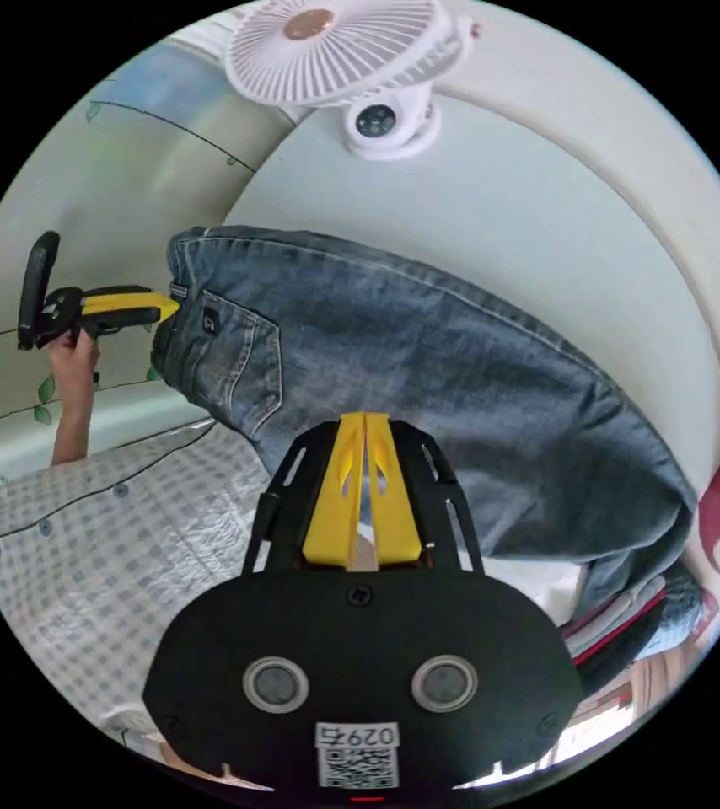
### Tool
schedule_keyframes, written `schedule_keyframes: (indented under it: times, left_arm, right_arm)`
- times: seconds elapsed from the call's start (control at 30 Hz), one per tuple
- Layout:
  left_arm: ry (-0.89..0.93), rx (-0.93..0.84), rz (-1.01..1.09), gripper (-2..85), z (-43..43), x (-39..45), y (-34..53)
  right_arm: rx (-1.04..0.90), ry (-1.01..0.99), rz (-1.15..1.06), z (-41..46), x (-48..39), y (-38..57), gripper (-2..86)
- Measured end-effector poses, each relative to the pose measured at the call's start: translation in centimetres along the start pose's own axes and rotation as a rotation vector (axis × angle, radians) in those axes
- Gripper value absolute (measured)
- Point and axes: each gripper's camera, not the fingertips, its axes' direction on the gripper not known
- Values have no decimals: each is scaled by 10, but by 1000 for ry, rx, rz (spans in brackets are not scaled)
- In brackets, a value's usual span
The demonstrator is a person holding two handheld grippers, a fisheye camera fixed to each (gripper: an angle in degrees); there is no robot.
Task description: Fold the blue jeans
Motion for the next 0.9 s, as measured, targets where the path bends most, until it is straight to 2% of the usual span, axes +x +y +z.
schedule_keyframes:
  times: [0.1,0.27,0.37,0.43,0.47,0.53,0.63,0.7,0.77,0.87,0.9]
  left_arm:
    - [-126,-129,49,-10,31,20,-41]
    - [-199,-154,204,-10,39,48,-60]
    - [-251,-151,193,-10,34,49,-77]
    - [-361,-209,159,-10,31,55,-94]
    - [-475,-222,150,-10,23,65,-101]
    - [-585,-138,168,-10,1,91,-104]
    - [-475,-29,250,-10,-28,146,-100]
    - [-340,-62,283,-10,-23,184,-105]
    - [-291,-108,278,-10,-6,206,-110]
    - [-207,-226,236,-10,33,237,-116]
    - [-251,-241,214,-10,45,250,-116]
  right_arm:
    - [-43,-10,121,45,27,45,-5]
    - [53,-2,243,69,37,74,-5]
    - [79,34,192,76,29,74,-5]
    - [91,22,159,80,27,68,-5]
    - [99,29,127,82,24,62,-5]
    - [93,63,71,84,20,50,-5]
    - [58,53,-43,89,21,34,-5]
    - [28,-28,-126,94,39,36,-5]
    - [0,-145,-190,93,59,53,-5]
    - [172,-313,-118,70,114,134,-5]
    - [240,-343,-57,63,142,178,-5]
